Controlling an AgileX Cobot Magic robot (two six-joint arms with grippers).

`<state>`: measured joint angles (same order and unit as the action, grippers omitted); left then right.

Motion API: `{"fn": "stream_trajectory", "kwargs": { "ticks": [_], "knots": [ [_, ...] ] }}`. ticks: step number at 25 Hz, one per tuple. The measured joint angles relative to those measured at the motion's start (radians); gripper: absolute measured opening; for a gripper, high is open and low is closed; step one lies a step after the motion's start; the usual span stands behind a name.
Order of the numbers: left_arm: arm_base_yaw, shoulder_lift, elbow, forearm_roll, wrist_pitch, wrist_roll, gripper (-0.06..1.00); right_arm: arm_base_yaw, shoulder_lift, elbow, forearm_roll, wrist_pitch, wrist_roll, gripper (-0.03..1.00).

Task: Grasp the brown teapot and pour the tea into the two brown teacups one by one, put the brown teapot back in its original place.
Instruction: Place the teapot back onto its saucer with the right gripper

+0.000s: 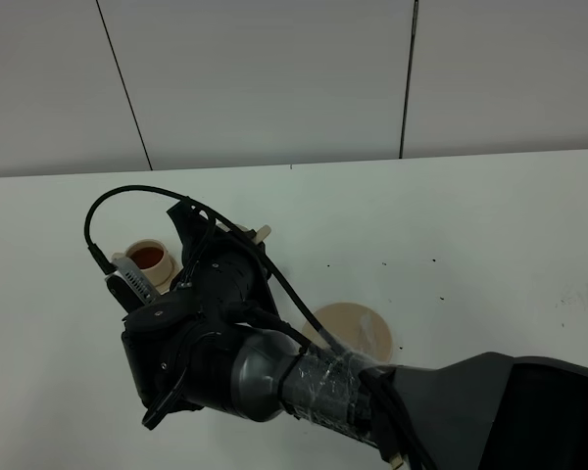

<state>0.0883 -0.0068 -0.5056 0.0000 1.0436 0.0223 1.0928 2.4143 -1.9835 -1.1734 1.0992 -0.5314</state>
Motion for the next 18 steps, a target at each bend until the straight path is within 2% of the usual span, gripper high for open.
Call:
{"fn": "stream_trajectory", "kwargs": {
  "ticks": [14, 18],
  "knots": [
    [0.0, 0.0, 0.0, 0.0, 0.0, 0.0, 0.3, -0.002, -0.001, 0.0, 0.034, 0.015, 0.129, 0.09],
    [0.0, 0.0, 0.0, 0.0, 0.0, 0.001, 0.3, -0.023, -0.023, 0.0, 0.101, 0.046, 0.191, 0.09]
  ]
}}
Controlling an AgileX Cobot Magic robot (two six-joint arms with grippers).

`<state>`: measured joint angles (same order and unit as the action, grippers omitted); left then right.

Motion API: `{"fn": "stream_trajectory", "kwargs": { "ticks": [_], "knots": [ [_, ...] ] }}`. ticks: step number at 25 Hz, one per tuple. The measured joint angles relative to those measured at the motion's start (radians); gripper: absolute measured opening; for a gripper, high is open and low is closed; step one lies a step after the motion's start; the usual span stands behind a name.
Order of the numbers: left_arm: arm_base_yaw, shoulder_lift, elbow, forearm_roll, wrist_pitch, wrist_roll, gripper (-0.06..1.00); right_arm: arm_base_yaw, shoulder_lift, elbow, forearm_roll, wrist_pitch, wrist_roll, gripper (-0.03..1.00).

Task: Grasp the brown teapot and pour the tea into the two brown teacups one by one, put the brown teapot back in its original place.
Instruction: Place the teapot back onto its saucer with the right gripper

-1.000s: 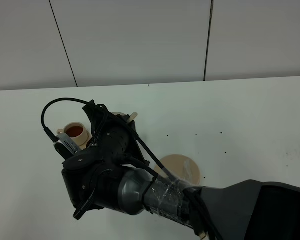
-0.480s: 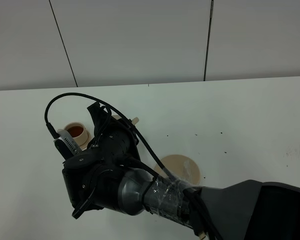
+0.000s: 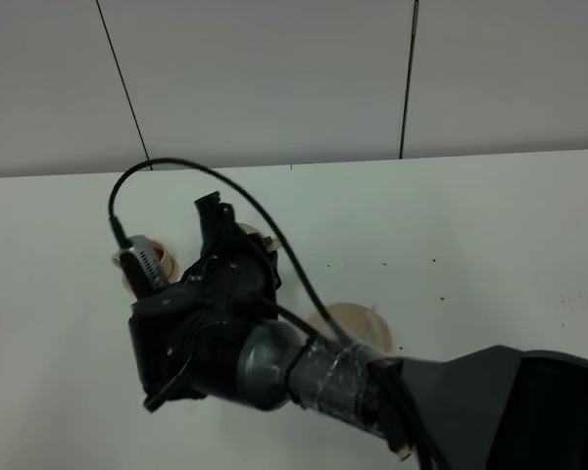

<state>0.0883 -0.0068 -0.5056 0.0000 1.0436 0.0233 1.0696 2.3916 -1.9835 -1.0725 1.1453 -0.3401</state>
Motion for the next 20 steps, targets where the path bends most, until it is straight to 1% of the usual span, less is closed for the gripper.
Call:
{"fn": "stream_trajectory", "kwargs": {
  "ticks": [4, 7, 9, 12, 16, 20],
  "knots": [
    [0.0, 0.0, 0.0, 0.0, 0.0, 0.0, 0.3, -0.056, -0.035, -0.05, 0.127, 0.056, 0.055, 0.09],
    [0.0, 0.0, 0.0, 0.0, 0.0, 0.0, 0.3, -0.118, -0.058, -0.119, 0.261, 0.06, 0.109, 0.09],
    [0.0, 0.0, 0.0, 0.0, 0.0, 0.0, 0.3, -0.165, -0.081, -0.146, 0.376, 0.062, 0.161, 0.09],
    [0.0, 0.0, 0.0, 0.0, 0.0, -0.001, 0.3, -0.231, -0.121, -0.151, 0.529, 0.066, 0.238, 0.09],
    [0.0, 0.0, 0.0, 0.0, 0.0, 0.0, 0.3, -0.311, -0.163, -0.151, 0.726, 0.075, 0.313, 0.09],
    [0.0, 0.0, 0.0, 0.0, 0.0, 0.001, 0.3, -0.359, -0.2, -0.099, 0.857, 0.073, 0.34, 0.09]
  ]
}}
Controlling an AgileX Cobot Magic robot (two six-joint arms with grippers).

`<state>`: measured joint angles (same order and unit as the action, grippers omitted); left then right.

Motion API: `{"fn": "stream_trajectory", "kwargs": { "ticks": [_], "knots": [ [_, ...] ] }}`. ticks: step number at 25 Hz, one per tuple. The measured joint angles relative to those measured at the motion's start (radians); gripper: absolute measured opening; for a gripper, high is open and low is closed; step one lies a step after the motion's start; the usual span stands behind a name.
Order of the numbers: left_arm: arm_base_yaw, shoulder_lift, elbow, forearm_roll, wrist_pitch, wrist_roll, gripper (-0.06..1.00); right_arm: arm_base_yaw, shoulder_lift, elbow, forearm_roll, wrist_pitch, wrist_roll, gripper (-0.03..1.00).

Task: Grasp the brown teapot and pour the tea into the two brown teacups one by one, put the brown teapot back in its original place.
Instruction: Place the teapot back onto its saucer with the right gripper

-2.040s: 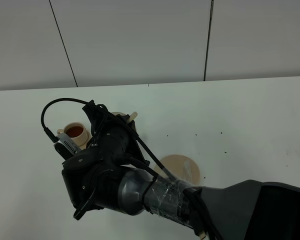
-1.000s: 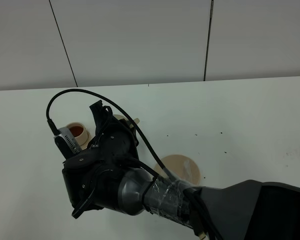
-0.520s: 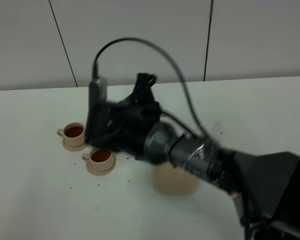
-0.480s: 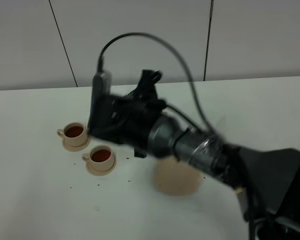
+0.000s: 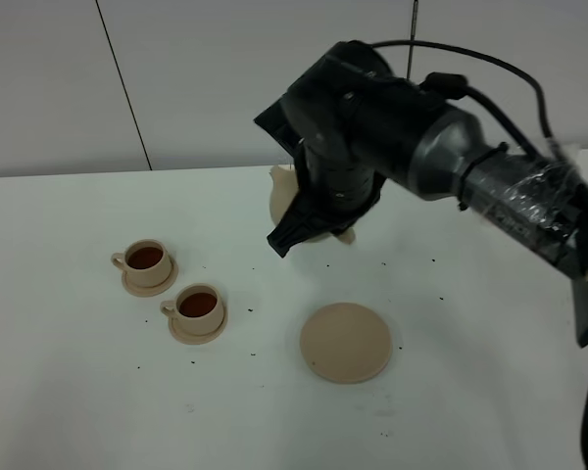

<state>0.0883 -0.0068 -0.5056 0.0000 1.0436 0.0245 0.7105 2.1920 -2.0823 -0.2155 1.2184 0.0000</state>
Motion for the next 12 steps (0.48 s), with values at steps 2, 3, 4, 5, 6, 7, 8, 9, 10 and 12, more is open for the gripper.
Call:
{"fn": "stream_trajectory", "kwargs": {
  "ticks": [2, 3, 4, 5, 6, 7, 8, 9, 10, 12],
  "knots": [
    [0.0, 0.0, 0.0, 0.0, 0.0, 0.0, 0.3, -0.012, -0.021, 0.068, 0.029, 0.0, 0.0, 0.09],
    [0.0, 0.0, 0.0, 0.0, 0.0, 0.0, 0.3, -0.015, -0.03, 0.104, 0.035, 0.002, 0.006, 0.09],
    [0.0, 0.0, 0.0, 0.0, 0.0, 0.0, 0.3, -0.017, -0.039, 0.134, 0.035, 0.003, 0.008, 0.09],
    [0.0, 0.0, 0.0, 0.0, 0.0, -0.001, 0.3, -0.016, -0.047, 0.167, 0.035, 0.004, 0.012, 0.09],
    [0.0, 0.0, 0.0, 0.0, 0.0, -0.001, 0.3, -0.016, -0.057, 0.196, 0.037, 0.005, 0.016, 0.09],
    [0.0, 0.0, 0.0, 0.0, 0.0, -0.001, 0.3, -0.016, -0.063, 0.222, 0.04, 0.005, 0.017, 0.09],
    [0.0, 0.0, 0.0, 0.0, 0.0, -0.001, 0.3, -0.016, -0.067, 0.241, 0.043, 0.006, 0.017, 0.09],
    [0.0, 0.0, 0.0, 0.0, 0.0, -0.001, 0.3, -0.016, -0.071, 0.259, 0.043, 0.006, 0.018, 0.09],
    [0.0, 0.0, 0.0, 0.0, 0.0, -0.001, 0.3, -0.016, -0.074, 0.275, 0.046, 0.006, 0.019, 0.09],
    [0.0, 0.0, 0.0, 0.0, 0.0, -0.001, 0.3, -0.016, -0.076, 0.301, 0.052, 0.004, 0.02, 0.09]
  ]
}}
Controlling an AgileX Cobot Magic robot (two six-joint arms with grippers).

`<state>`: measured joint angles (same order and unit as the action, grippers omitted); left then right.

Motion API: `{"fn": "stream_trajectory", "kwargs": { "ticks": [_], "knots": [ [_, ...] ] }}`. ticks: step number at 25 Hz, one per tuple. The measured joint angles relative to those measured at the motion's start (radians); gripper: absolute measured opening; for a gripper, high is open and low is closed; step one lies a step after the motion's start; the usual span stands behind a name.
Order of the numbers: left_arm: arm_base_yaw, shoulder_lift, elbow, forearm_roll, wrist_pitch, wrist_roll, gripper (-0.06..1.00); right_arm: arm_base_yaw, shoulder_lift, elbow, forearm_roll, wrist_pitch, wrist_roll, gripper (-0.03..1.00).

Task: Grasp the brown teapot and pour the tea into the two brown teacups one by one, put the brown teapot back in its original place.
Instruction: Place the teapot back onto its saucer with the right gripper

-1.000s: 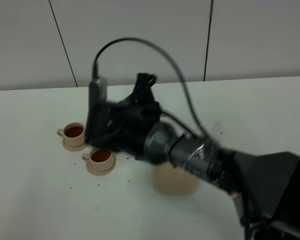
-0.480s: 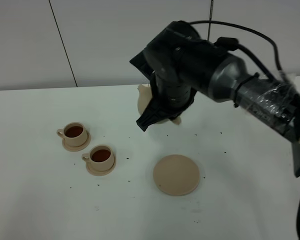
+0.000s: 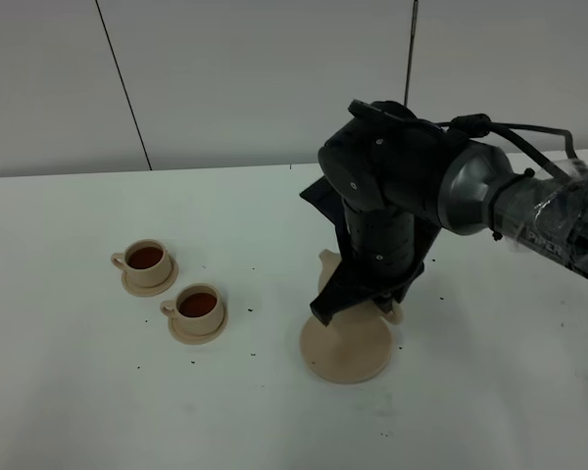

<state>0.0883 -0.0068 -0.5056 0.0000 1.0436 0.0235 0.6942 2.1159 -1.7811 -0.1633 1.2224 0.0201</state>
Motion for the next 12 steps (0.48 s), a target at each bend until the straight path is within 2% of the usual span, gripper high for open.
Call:
{"fn": "stream_trajectory", "kwargs": {
  "ticks": [12],
  "knots": [
    [0.0, 0.0, 0.0, 0.015, 0.0, 0.0, 0.3, 0.052, -0.004, 0.039, -0.009, 0.0, 0.022, 0.09]
  ]
}}
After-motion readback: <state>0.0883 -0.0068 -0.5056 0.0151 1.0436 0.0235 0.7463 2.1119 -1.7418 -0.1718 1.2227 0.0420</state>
